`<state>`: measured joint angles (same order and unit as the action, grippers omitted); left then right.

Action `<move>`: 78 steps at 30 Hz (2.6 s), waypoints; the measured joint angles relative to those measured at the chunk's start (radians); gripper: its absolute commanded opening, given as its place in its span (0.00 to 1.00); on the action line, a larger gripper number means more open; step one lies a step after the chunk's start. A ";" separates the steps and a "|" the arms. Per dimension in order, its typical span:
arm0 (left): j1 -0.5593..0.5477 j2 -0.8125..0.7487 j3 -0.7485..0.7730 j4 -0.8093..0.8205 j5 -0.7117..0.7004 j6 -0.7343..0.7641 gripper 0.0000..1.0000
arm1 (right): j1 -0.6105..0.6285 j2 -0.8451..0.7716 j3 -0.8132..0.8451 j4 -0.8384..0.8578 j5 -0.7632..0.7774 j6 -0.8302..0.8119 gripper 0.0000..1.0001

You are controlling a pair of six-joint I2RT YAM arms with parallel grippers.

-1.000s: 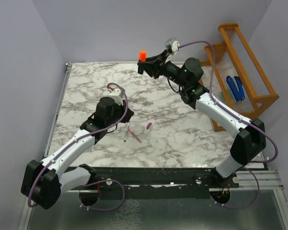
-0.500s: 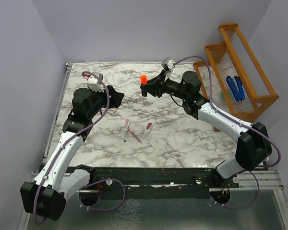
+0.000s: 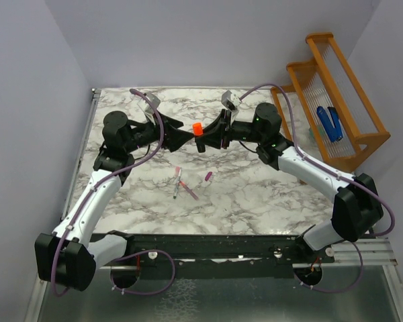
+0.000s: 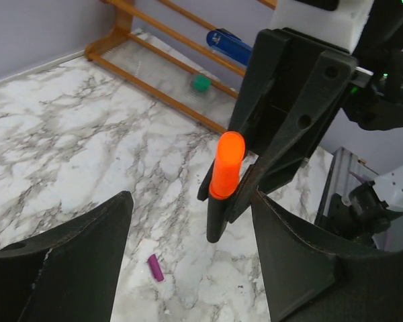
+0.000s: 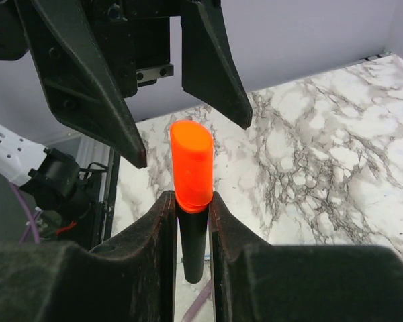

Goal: Insert the pens into the pen caps

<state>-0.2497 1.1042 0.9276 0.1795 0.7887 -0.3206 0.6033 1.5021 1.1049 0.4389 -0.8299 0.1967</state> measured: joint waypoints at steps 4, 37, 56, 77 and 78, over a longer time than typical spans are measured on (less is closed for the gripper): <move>0.000 0.002 0.000 0.058 0.066 -0.031 0.69 | 0.008 0.000 0.000 0.002 -0.023 0.014 0.01; 0.000 0.016 -0.004 0.173 0.122 -0.098 0.40 | 0.064 0.040 0.018 0.009 -0.048 0.026 0.01; -0.002 0.019 -0.019 0.180 0.124 -0.106 0.35 | 0.064 0.052 0.041 0.009 -0.048 0.019 0.01; -0.021 0.026 -0.051 0.247 0.127 -0.109 0.00 | 0.064 0.064 0.071 -0.023 -0.047 0.014 0.01; -0.021 0.026 -0.054 0.254 0.127 -0.109 0.00 | 0.064 0.066 0.074 -0.027 -0.045 0.013 0.00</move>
<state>-0.2707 1.1297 0.8738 0.4339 0.9157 -0.4301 0.6678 1.5684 1.1793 0.4122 -0.8753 0.2100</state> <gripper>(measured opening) 0.192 0.244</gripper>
